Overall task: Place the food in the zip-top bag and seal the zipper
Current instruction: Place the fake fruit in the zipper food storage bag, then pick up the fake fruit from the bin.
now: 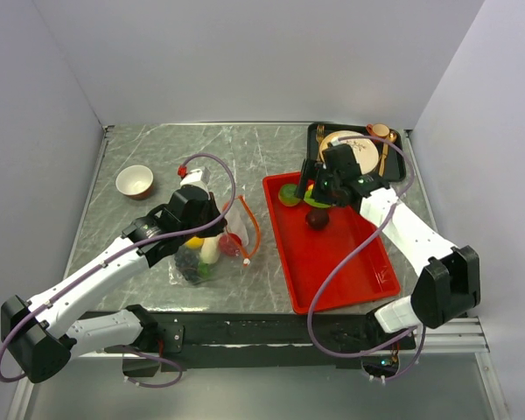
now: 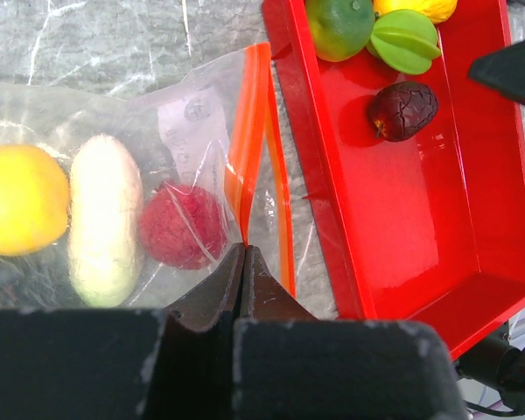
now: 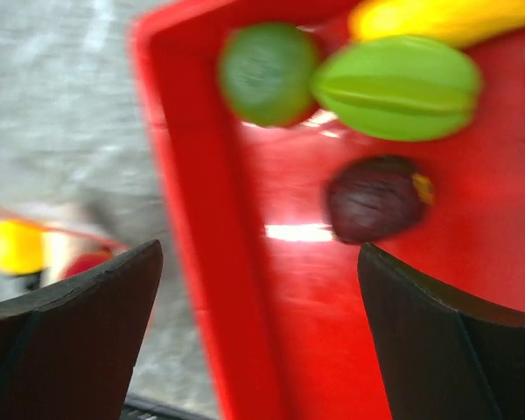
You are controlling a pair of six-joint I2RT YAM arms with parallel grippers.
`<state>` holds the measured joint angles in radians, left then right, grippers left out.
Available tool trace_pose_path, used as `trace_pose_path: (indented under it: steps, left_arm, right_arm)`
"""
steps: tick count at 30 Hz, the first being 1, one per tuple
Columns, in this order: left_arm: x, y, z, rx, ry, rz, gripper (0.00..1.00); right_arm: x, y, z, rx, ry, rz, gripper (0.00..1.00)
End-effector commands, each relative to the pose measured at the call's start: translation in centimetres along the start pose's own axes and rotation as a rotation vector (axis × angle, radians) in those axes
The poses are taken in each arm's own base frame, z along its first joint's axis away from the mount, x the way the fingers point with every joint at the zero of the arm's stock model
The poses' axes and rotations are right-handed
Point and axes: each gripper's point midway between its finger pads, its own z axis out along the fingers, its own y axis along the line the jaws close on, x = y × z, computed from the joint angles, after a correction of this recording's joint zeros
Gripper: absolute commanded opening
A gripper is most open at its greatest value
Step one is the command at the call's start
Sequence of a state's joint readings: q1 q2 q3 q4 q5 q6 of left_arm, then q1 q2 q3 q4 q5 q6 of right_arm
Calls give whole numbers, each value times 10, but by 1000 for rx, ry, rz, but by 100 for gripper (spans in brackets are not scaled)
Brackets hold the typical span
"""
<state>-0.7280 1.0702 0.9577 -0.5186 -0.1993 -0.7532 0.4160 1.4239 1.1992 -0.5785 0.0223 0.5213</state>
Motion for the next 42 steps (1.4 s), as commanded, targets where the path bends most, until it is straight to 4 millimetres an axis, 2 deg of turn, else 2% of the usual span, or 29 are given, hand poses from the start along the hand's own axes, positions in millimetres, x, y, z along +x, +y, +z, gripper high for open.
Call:
trace_pose_path:
  steps: [1,3,6,11,21,25,36,42]
  left_arm:
    - [-12,-13,-3,52,-45,-7,1]
    - [-11,-15,-2,55,-37,-2,1]
    - [-12,-13,-1,45,-34,2,1]
    - [-10,-9,-5,34,-39,-3,1]
    - [-13,-13,-3,41,-35,-1,1]
    - [-13,-13,-3,37,-35,-1,1]
    - [-11,-12,-2,36,-34,-2,1]
    - [-10,-12,0,35,-29,0,1]
  right_arm:
    - [6,-56,7,273,1,-28,100]
    - [18,-70,13,328,62,-10,100]
    - [31,-77,26,306,88,49,100]
    - [40,-68,38,199,103,115,100]
    - [46,-60,61,141,146,120,100]
    - [48,-63,68,156,164,129,100]
    - [62,-63,75,116,196,157,77]
    - [61,-68,74,125,181,148,77]
